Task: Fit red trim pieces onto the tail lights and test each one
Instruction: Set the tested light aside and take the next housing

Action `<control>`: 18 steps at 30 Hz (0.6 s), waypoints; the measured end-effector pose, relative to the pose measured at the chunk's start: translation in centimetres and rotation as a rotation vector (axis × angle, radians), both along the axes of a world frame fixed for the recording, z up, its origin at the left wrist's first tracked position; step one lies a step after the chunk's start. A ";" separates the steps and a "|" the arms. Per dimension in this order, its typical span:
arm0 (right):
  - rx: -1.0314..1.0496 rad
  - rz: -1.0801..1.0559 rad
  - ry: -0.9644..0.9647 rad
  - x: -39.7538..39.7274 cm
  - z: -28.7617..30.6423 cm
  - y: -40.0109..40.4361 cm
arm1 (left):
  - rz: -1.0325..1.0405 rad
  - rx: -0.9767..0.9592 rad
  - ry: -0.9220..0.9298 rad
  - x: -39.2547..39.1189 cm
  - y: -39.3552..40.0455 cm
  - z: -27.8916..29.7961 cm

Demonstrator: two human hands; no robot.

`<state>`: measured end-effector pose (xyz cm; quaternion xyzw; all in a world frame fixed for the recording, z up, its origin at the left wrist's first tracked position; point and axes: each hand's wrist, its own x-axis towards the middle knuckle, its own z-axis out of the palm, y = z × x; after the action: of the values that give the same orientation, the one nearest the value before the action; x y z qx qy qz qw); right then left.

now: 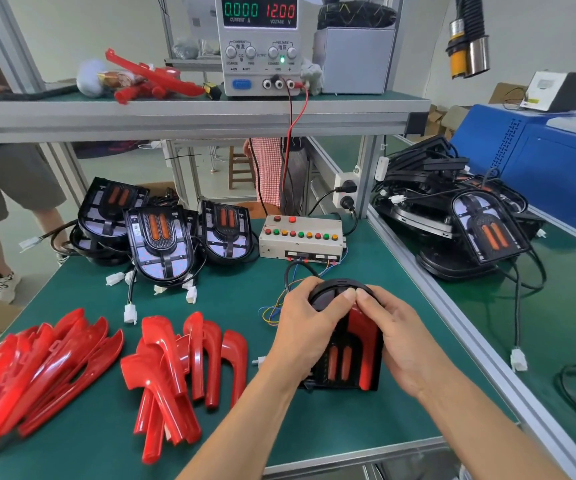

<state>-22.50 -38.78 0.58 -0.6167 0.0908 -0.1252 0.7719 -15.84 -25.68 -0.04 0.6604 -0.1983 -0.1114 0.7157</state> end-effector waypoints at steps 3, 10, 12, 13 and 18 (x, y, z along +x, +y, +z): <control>-0.113 -0.063 0.052 0.1 -0.3 0.3 | 0.013 0.020 0.009 0.2 0.2 0.2; -0.232 -0.217 0.103 0.6 -0.8 2.4 | 0.015 0.026 0.066 0.3 0.5 0.5; -0.218 -0.215 0.107 0.7 -0.5 2.4 | 0.029 0.028 0.061 0.3 0.6 0.5; -0.203 -0.206 0.105 0.7 -0.4 2.4 | 0.037 0.041 0.053 0.4 0.6 0.4; -0.126 -0.177 0.079 0.5 -0.1 2.2 | 0.073 0.079 0.036 0.4 -0.1 0.5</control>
<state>-21.96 -36.54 0.50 -0.6581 0.1671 -0.1739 0.7132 -15.43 -25.80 0.48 0.6929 -0.1568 -0.1048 0.6960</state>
